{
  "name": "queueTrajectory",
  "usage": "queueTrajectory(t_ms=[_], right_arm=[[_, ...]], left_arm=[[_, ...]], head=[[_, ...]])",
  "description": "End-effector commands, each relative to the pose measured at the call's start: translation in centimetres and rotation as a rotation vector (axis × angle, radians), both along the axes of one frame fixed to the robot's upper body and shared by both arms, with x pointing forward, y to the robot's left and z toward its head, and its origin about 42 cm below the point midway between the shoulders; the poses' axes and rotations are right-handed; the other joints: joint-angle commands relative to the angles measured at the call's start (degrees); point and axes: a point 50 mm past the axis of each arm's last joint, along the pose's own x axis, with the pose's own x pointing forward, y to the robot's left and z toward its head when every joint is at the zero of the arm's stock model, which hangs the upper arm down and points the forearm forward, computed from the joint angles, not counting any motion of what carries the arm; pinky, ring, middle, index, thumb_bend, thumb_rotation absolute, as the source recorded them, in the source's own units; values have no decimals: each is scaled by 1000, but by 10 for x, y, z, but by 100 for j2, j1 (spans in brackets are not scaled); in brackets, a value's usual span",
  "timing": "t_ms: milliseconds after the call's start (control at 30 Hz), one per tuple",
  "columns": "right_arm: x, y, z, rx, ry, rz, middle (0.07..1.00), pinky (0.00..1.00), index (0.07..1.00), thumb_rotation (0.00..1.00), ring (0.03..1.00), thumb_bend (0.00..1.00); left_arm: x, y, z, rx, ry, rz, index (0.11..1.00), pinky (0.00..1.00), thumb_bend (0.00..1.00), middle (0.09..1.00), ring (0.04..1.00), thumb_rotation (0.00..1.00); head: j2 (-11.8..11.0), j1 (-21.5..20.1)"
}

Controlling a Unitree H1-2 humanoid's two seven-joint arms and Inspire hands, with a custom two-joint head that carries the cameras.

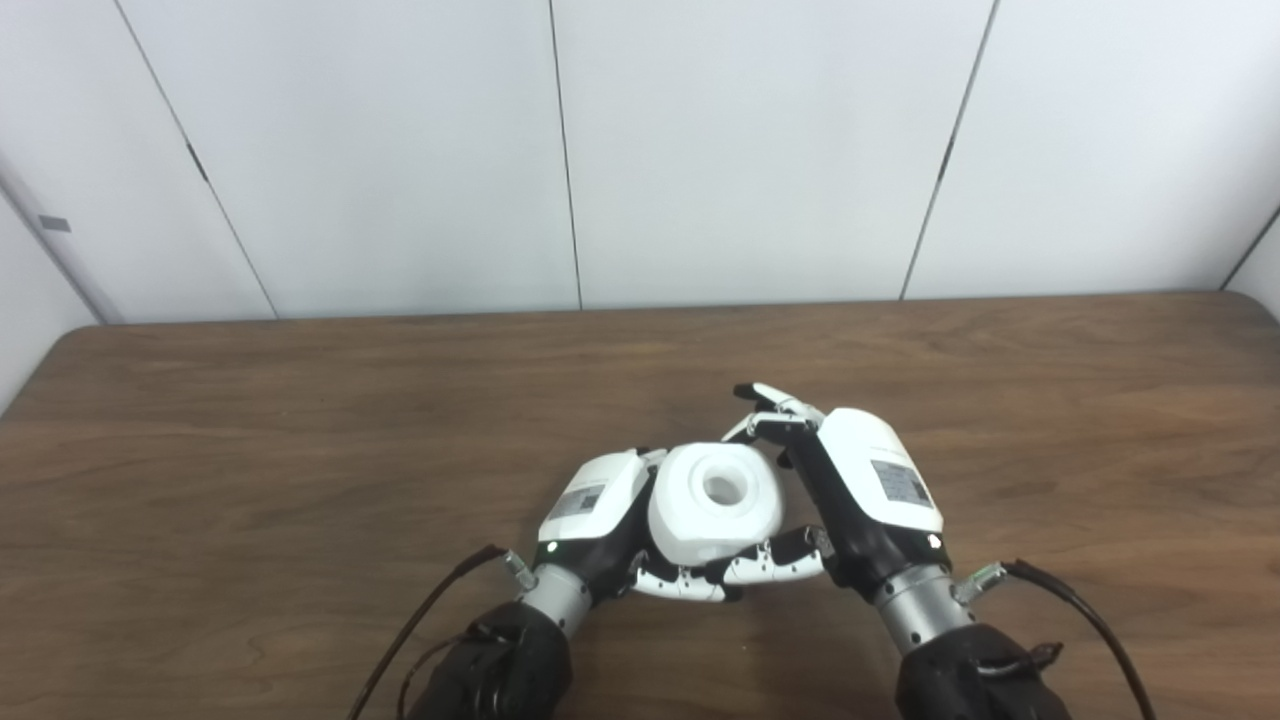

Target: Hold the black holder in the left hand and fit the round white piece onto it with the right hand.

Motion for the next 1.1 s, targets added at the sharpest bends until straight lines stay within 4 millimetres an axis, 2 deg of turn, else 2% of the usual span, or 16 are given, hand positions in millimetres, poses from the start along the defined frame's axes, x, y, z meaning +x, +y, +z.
queueTrajectory(t_ms=[0, 433, 1067], right_arm=[[-2, 5, 14, 12, -73, 18, 876, 620, 477, 143, 849, 511], [2, 4, -1, -5, -34, -6, 890, 681, 478, 144, 863, 511], [4, 2, -5, -2, -28, -6, 891, 675, 478, 144, 864, 510]], left_arm=[[8, -5, 18, -24, -76, 1, 481, 961, 518, 857, 912, 52], [6, -3, 17, -36, -70, 3, 481, 996, 518, 856, 914, 53], [4, -6, 16, -33, -69, -2, 481, 987, 517, 859, 916, 53]], head=[[0, 0], [8, -8], [-12, 27]])
